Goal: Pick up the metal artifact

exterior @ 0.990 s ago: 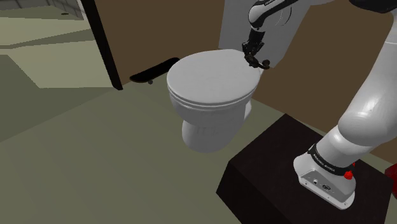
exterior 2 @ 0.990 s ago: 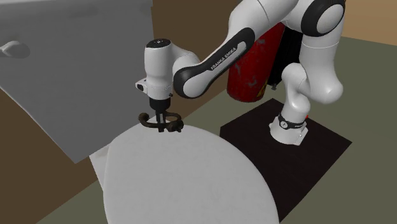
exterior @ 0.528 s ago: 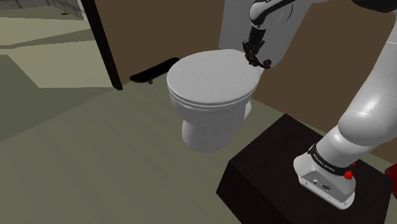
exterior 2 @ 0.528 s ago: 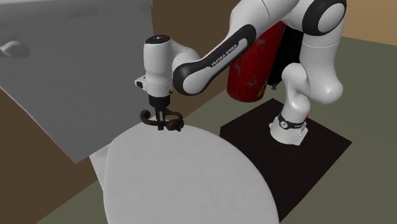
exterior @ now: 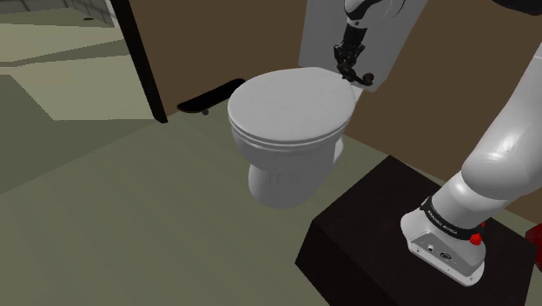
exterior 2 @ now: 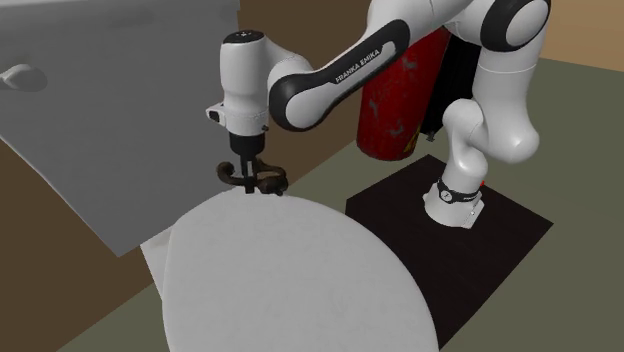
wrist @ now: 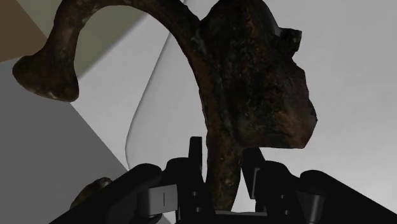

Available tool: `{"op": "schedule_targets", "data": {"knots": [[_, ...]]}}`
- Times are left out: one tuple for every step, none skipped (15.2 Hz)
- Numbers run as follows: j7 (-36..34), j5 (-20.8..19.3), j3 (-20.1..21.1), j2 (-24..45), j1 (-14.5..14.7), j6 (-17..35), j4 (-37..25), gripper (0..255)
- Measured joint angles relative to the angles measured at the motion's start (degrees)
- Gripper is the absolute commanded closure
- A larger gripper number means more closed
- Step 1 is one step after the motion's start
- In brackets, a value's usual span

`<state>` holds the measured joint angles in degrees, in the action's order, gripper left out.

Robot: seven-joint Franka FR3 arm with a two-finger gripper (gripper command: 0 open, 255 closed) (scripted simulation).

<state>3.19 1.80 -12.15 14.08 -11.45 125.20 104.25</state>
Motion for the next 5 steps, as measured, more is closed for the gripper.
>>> {"op": "schedule_targets", "data": {"knots": [[-0.03, -0.1, -0.03, -0.37, 0.02, -0.62, -0.24, 255], [-0.05, -0.17, -0.06, -0.64, 0.02, -1.49, -0.86, 255], [0.02, -0.19, -0.1, -0.8, -0.02, -2.13, -1.35, 255], [-0.06, -0.3, -0.12, -1.2, 0.02, -2.98, -1.8, 255], [-0.11, -0.35, -0.12, -1.36, 0.05, -3.31, -1.99, 255]]}}
